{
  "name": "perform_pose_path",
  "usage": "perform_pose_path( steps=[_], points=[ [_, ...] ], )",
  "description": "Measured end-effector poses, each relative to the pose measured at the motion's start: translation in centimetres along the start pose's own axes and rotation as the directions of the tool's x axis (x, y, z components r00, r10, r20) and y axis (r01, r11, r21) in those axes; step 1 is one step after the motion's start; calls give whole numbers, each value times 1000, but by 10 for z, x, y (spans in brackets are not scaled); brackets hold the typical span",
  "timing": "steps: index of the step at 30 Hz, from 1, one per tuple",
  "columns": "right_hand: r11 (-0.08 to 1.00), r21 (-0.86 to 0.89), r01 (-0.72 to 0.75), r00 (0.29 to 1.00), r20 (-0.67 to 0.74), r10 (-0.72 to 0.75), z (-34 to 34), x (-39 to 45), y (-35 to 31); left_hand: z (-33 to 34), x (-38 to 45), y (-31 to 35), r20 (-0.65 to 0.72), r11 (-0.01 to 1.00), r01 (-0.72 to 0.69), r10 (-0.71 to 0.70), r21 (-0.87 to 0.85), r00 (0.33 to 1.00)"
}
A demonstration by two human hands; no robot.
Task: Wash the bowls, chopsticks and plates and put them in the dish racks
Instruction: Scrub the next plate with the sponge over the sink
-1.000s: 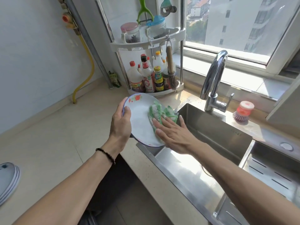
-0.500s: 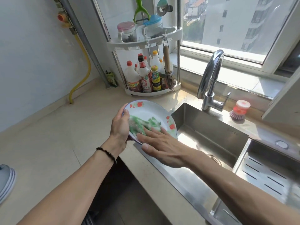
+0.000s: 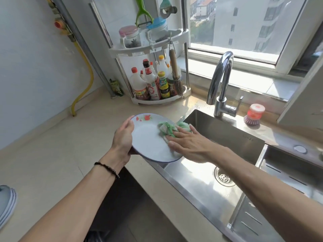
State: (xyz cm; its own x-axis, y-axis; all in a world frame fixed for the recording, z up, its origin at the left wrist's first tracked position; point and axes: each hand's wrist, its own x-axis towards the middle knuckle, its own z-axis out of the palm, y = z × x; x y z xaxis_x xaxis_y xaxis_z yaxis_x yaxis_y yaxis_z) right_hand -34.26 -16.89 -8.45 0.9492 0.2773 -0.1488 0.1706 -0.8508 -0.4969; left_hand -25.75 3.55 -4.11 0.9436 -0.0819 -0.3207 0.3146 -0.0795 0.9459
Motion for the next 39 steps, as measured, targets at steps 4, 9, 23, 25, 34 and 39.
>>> perform_pose_path(
  steps=[4, 9, 23, 25, 34, 39],
  points=[
    [989, 111, 100, 975, -209, -76, 28, -17, -21, 1, 5, -2, -127, 1000, 4, -7, -27, 992],
    [989, -99, 114, 828, -540, -149, 41, -3, -7, 10, 8, -2, -11, 976, 49, -48, 213, 999],
    [706, 703, 86, 903, -354, 243, -24, -4, 14, 9, -9, -17, 610, 66, -722, 486, 689, 626],
    [596, 790, 145, 845, -413, 341, -22, 1, 14, 17, -13, -7, 522, 309, -640, 385, 704, 761],
    [733, 668, 131, 702, -584, 407, -2, 15, -17, 36, -21, -8, 458, 611, -510, 257, 606, 851],
    [894, 417, 162, 799, -588, 130, 20, 20, -43, 40, -23, 1, 420, 668, -489, 280, 561, 863]
  ],
)
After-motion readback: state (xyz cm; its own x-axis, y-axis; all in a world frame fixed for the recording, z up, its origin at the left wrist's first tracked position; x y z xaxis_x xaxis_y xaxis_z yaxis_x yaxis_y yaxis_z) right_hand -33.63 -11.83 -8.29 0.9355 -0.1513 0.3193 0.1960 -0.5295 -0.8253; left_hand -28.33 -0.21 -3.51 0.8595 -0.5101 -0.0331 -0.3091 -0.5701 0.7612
